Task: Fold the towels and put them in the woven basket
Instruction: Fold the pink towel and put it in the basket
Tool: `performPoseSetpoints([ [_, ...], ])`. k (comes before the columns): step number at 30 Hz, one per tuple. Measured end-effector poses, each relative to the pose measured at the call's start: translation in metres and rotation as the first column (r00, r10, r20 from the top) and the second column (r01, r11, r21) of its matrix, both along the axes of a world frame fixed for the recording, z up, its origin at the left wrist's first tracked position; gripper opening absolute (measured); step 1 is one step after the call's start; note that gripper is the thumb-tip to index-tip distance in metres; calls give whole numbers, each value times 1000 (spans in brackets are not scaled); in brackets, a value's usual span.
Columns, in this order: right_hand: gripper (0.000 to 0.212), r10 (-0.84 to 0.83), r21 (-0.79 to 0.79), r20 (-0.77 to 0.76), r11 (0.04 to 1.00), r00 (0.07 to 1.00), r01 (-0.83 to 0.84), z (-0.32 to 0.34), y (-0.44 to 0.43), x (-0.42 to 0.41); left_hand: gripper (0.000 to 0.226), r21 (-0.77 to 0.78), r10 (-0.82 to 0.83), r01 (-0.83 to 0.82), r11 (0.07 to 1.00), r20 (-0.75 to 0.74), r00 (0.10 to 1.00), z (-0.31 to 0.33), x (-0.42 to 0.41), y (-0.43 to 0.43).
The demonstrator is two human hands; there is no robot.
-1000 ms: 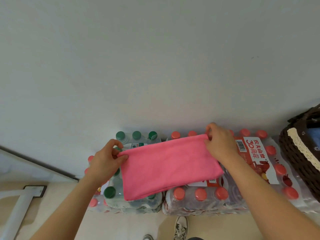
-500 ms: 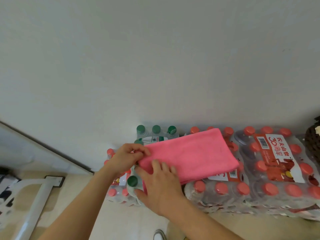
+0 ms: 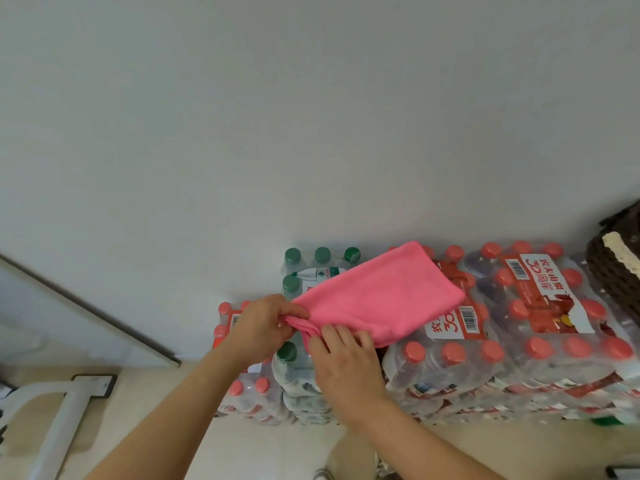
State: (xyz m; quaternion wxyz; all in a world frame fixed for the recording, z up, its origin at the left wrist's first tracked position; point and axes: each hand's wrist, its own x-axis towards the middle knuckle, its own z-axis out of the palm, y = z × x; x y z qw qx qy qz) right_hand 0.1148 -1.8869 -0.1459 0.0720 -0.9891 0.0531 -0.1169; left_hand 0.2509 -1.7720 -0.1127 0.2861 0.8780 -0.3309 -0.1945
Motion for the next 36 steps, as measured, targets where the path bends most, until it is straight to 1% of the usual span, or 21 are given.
performPoseSetpoints([
  [2,30,29,-15,21,999,999,-28,-1,-1,-7,26,9,-22,22,1000,13,1000,-1,-1,4],
  [5,33,72,17,-29,997,997,-71,6,-3,-18,26,41,-63,63,997,-13,998,4,0,9],
  [7,36,112,130,-63,986,992,-103,15,-6,-21,29,77,-116,126,989,-120,986,9,3,14],
  [8,34,122,235,-74,967,990,-102,22,-6,-23,30,99,-147,168,981,-186,971,13,4,16],
  [9,31,105,362,-79,930,991,-70,28,-6,-24,29,118,-173,206,971,-244,954,18,6,19],
  [10,30,72,504,-102,864,992,-11,34,-5,-26,23,152,-192,241,959,-280,941,21,9,24],
  [12,36,3,727,-179,675,984,130,42,-3,-28,14,262,-243,315,912,-273,931,23,18,34],
  [13,38,-3,795,-228,576,974,188,45,-2,-28,14,316,-263,339,886,-260,929,24,23,38],
  [14,36,12,833,-265,506,964,223,47,-1,-28,14,345,-262,339,875,-251,932,25,26,41],
  [15,32,28,846,-284,478,959,237,48,-1,-28,14,342,-255,326,882,-235,938,26,28,44],
  [17,26,28,852,-283,466,959,238,48,-1,-27,11,255,-256,301,919,-197,947,36,27,43],
  [18,26,14,865,-266,445,964,232,48,-2,-28,9,181,-253,288,940,-195,948,41,27,40],
  [20,24,-32,900,-214,383,976,210,49,-11,-30,6,39,-225,242,969,-255,940,52,26,32],
  [22,22,-93,922,-171,336,981,192,53,-23,-32,23,-82,-215,199,977,-358,909,59,25,18],
  [24,25,-172,933,-140,307,975,188,57,-40,-33,40,-163,-207,153,975,-405,890,60,25,-4],
  [26,25,-251,921,-136,324,958,215,57,-57,-33,45,-194,-203,138,971,-373,905,59,23,-32],
  [27,23,-289,901,-139,359,947,242,58,-66,-33,42,-181,-204,150,972,-328,922,58,22,-47],
  [31,11,-393,703,-89,626,915,338,59,-97,-26,26,-57,-191,185,981,-129,973,44,24,-99],
  [33,14,-389,566,-111,732,915,380,57,-109,-20,18,7,-209,210,978,-74,975,33,26,-118],
  [34,16,-394,487,-127,775,910,403,54,-114,-16,13,36,-213,215,976,-56,976,27,28,-125],
  [36,19,-419,372,-123,821,899,434,50,-120,-11,9,70,-196,198,978,-31,980,17,29,-135],
])
